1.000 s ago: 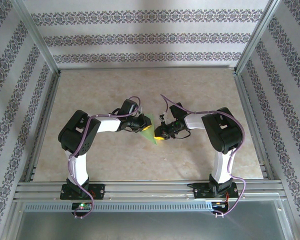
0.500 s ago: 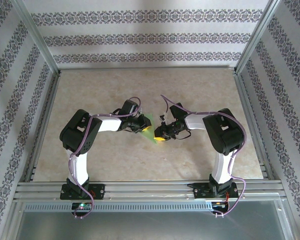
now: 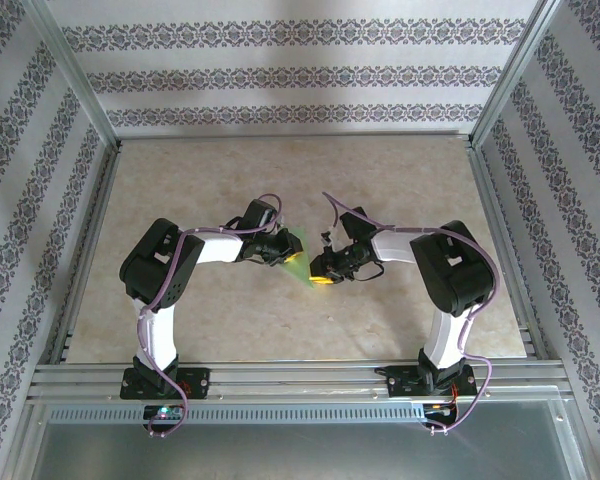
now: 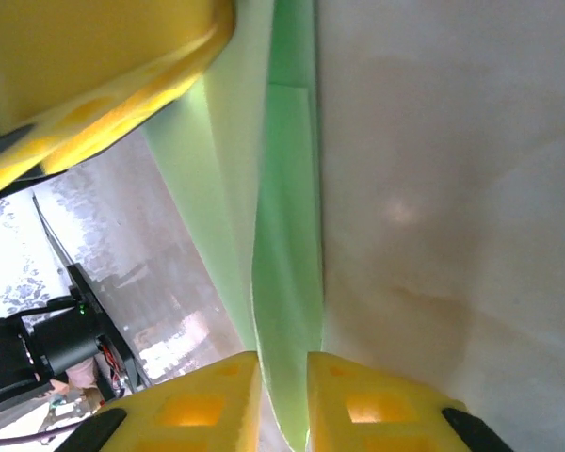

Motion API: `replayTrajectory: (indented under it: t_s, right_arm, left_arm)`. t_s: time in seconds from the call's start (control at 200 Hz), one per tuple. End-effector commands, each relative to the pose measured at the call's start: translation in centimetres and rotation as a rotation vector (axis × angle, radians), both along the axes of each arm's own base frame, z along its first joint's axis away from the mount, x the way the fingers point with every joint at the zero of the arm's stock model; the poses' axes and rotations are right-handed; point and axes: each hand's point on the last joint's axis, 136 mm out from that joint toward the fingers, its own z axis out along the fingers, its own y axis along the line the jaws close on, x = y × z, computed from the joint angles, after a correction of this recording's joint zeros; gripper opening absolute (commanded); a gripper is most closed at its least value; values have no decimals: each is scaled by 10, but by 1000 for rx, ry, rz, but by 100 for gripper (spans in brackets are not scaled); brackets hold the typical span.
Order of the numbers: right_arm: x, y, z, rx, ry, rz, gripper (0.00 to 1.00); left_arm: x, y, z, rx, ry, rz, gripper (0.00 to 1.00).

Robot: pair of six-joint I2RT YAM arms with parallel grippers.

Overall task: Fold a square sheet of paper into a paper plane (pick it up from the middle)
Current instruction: Fourth fold the wing at the center of the table.

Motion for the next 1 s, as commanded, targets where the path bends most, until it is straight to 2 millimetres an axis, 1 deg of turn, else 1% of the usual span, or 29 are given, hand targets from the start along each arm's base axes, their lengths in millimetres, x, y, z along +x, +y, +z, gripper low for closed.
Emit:
replayTrajectory:
  t_s: [0.0,0.055,0.11,0.2,0.28,0.355,0.56,0.72,0.994]
  right_arm:
    - [6,-9,25,-32,-87,-46,25]
    - [9,-12,34,-45,-122,-62,25]
    - [11,-10,41,-41,-146,-64,25]
    - [11,1,51,-10,-187,-37,24]
    - [10,13,52,19,-186,-7,20]
    - [10,20,47,30,-178,4,16]
    - [13,30,33,31,-163,17,12]
    - [15,29,23,19,-147,13,12]
    - [12,27,8,13,-104,4,11]
  left_arm:
    - [-8,8,-22,70,61,11,19]
    - [-8,9,-22,75,65,11,19]
    - [-8,10,-22,78,66,13,18]
    - [-9,10,-23,81,69,12,18]
    - [-9,11,-24,84,72,11,18]
    - [-9,11,-25,87,74,13,18]
    - [-10,11,-26,87,79,12,18]
    - [-11,12,-28,88,86,12,18]
    - [-12,11,-29,84,89,9,18]
